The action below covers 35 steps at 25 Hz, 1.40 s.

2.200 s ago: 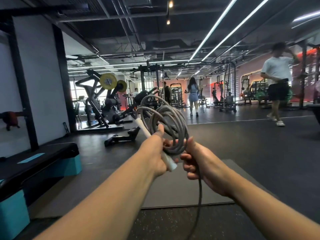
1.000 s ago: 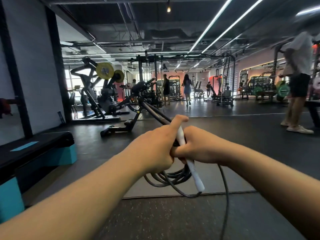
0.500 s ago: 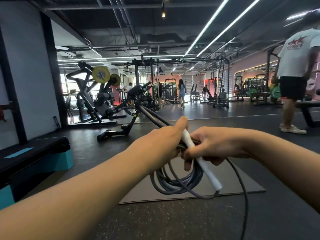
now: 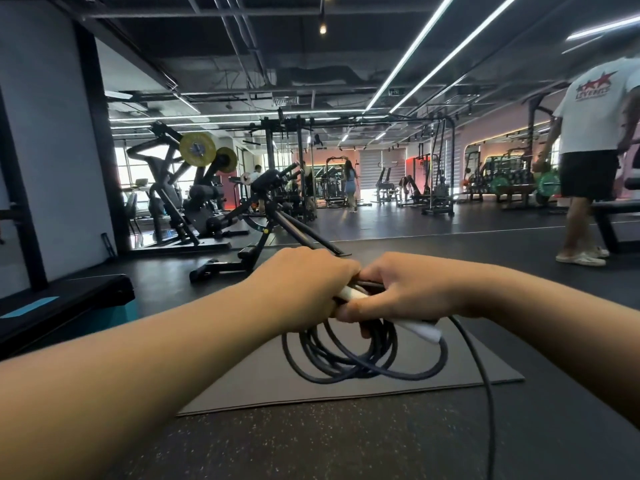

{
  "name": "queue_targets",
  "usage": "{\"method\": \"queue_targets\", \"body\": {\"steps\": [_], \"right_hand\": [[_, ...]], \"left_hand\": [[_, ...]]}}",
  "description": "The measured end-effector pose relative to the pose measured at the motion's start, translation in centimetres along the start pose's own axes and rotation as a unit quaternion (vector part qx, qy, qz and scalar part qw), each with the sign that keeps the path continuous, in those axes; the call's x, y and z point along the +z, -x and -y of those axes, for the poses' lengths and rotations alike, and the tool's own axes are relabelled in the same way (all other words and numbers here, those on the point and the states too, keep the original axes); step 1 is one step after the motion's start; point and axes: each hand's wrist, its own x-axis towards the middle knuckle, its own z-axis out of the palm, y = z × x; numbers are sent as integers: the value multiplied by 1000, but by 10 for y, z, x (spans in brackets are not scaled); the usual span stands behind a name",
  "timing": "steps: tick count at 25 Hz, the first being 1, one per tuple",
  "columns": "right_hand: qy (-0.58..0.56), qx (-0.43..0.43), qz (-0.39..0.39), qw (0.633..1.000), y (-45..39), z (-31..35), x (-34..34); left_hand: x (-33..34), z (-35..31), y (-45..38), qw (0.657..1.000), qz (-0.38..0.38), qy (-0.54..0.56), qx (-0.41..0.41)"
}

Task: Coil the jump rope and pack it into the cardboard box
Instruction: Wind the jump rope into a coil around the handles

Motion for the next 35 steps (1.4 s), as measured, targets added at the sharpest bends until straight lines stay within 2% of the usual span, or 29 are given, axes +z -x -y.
{"method": "queue_targets", "body": {"steps": [2,4,6,8,10,11,12,13,14,16,18,19,21,23,24,27,30,32,35], "right_hand": [[-4,34,-7,999,4,-7,-8],[-29,64,-37,997,8,-16,-20],[-46,62,-61,995,12,-25,-28],[-62,44,-102,992,8,-31,-26],[-111,21,-165,980,0,-35,-21],[-150,15,-189,970,-3,-37,-19],[-195,12,-199,960,-6,-41,-16],[-248,13,-193,949,-9,-45,-12],[-309,13,-178,934,-12,-49,-5],[-434,-8,-142,890,-17,-51,16],[-496,-69,-144,854,-22,-44,43],[-514,-102,-160,836,-26,-37,56],[-562,-140,-205,789,-36,-20,81],[-561,-124,-263,775,-43,-4,101],[-559,-102,-290,770,-47,2,107],[-605,-31,-338,721,-57,14,113],[-625,-19,-359,693,-63,24,111],[-634,-7,-361,684,-65,29,113],[-595,29,-431,678,-65,30,117]], "left_hand": [[0,9,5,998,24,-39,36],[5,23,11,996,33,-77,27],[14,39,14,991,17,-132,-23],[24,52,18,983,-7,-131,-129],[26,61,19,968,-4,13,-249],[29,62,17,946,5,146,-289],[30,60,16,900,-3,295,-321],[31,55,15,828,-19,436,-351],[32,49,14,742,-36,552,-378],[32,32,9,579,-46,699,-417],[35,15,0,453,-48,776,-435],[36,6,-6,410,-48,794,-445],[38,-11,-15,348,-47,813,-465],[37,-21,-20,290,-70,826,-478],[35,-22,-21,274,-82,830,-480],[27,-24,-19,270,-56,834,-479],[28,-31,-18,262,-79,852,-446],[33,-33,-19,277,-111,844,-446],[30,-36,-17,309,-68,850,-422]]}}
